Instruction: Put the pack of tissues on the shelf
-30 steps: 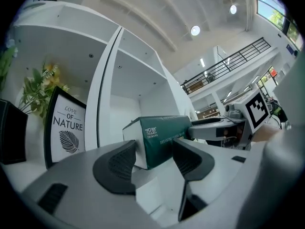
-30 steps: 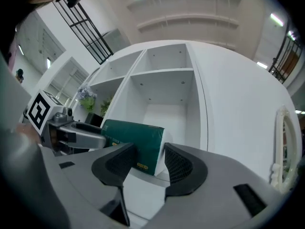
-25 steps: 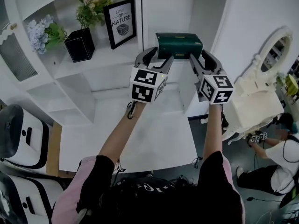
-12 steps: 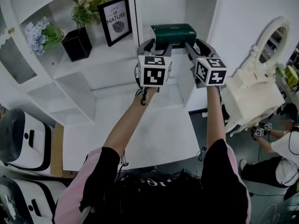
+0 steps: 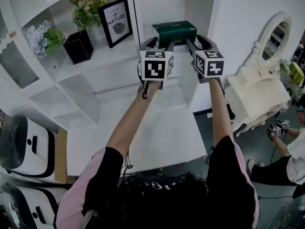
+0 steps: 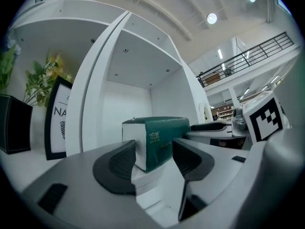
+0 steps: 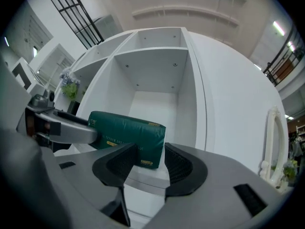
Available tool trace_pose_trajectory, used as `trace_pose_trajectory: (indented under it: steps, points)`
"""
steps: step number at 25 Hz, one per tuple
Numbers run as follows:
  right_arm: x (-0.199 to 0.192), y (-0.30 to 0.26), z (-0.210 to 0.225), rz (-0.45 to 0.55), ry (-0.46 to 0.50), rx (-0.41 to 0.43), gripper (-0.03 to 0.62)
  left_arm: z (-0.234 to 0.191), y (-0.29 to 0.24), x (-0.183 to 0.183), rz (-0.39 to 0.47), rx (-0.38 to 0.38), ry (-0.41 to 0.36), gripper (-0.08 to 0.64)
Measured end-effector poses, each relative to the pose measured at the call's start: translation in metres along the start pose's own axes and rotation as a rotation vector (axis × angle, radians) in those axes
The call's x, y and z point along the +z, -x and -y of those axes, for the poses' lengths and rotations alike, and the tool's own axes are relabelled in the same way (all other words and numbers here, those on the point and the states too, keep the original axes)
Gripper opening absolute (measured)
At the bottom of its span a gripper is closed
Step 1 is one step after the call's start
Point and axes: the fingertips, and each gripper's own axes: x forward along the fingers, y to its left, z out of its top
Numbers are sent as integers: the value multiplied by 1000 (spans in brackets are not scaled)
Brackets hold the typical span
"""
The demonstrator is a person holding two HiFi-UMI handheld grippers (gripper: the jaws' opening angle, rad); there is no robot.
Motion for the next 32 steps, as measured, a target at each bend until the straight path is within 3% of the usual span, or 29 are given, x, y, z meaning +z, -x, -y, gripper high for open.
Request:
trace_pose_trajectory:
  steps: [4,12,16,24,32]
  points:
    - [0,7,-8,-5,28,12,214,2,13,0,13,-53,6,238]
    - [1,36,-44,35,2,38,213,18,63,1,71,-155,-75,238]
    - [-5,50,-69,23,-9,57,213,22,90,-10,73,-218,-59,238]
    - [-27,78,-134,-25,-35,100,213,3,159,-73,-8,-262,8,238]
    - [-51,107,-219,-86,-68,165,213,-20,253,-136,-67,-286,28,238]
